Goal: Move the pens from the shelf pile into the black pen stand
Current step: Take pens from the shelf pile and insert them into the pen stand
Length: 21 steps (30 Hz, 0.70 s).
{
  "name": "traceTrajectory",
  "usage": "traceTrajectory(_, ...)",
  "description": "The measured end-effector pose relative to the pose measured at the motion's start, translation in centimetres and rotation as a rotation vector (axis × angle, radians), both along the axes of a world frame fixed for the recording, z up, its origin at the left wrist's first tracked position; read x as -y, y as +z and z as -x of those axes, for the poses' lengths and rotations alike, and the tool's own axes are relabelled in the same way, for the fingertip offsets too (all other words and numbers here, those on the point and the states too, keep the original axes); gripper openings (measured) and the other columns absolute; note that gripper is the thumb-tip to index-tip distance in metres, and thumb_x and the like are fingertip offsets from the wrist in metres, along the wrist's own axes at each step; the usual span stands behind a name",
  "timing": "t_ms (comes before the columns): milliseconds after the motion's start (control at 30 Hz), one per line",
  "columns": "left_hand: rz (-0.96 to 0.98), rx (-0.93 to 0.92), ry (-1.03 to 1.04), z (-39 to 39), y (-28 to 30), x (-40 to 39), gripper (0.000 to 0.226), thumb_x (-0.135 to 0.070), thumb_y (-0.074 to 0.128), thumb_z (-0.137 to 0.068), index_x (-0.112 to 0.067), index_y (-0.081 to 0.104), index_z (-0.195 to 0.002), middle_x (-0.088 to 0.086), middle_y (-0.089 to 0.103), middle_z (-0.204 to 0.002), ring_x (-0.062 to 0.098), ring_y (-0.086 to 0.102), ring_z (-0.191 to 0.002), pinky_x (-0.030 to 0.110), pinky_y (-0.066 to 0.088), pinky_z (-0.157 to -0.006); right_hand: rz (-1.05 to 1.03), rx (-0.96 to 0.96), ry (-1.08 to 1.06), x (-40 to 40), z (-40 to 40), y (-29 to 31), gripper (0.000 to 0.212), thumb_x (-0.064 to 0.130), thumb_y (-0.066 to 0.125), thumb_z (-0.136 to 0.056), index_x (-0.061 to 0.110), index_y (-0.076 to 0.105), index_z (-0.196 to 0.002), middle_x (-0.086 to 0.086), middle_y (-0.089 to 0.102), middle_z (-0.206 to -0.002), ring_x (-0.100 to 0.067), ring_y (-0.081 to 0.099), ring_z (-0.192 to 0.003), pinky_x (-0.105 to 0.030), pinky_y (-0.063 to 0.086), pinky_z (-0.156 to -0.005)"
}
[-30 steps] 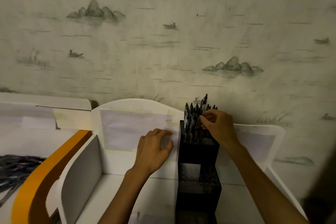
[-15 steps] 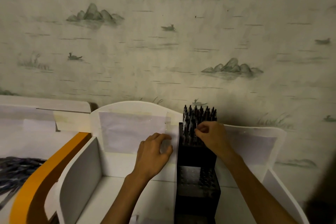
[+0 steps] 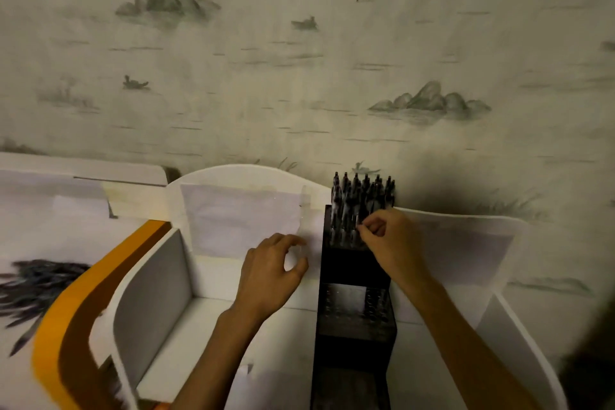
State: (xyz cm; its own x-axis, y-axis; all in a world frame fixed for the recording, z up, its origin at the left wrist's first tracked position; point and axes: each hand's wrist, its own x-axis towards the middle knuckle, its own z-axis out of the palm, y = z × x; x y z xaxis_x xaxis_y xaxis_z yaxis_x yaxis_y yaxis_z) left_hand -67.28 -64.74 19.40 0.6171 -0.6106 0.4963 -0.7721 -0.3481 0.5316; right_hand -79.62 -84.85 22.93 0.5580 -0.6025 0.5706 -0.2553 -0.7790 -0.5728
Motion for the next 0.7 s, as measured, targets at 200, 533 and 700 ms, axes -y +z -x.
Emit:
traceTrajectory(200, -0.072, 0.048, 0.099, -0.1, 0.3, -3.3, 0.038, -0.05, 0.048, -0.089, -0.037, 0.063, -0.121, -0.013, 0.064, -0.122, 0.011, 0.06, -0.108, 0.037, 0.05, -0.091, 0.01, -0.134, 0.255, -4.1, -0.2, -0.2, 0.006, 0.026, 0.072, -0.085, 0.026, 0.071, -0.092, 0.014, 0.062, -0.085, -0.001, 0.057, -0.07, -0.008, 0.043, -0.063)
traceTrajectory(533, -0.188, 0.105, 0.291, -2.5, 0.6, -14.7, 0.044, -0.054, 0.042, -0.092, -0.038, 0.058, -0.129, -0.006, 0.06, -0.132, 0.016, 0.055, -0.121, 0.047, 0.046, -0.101, 0.027, -0.194, 0.527, -13.7, -6.8, -2.5, 0.015, 0.029, 0.066, -0.089, 0.027, 0.071, -0.102, 0.011, 0.066, -0.102, -0.007, 0.063, -0.087, -0.034, 0.055, -0.079)
traceTrajectory(700, -0.185, 0.097, 0.352, -4.5, -0.9, -22.7, 0.044, -0.056, 0.039, -0.09, -0.04, 0.06, -0.125, -0.009, 0.06, -0.128, 0.018, 0.055, -0.118, 0.044, 0.048, -0.091, 0.012, -0.206, 0.585, -20.6, -9.9, -3.1, 0.015, 0.033, 0.063, -0.092, 0.029, 0.069, -0.105, 0.012, 0.065, -0.108, -0.004, 0.062, -0.091, -0.025, 0.054, -0.081)
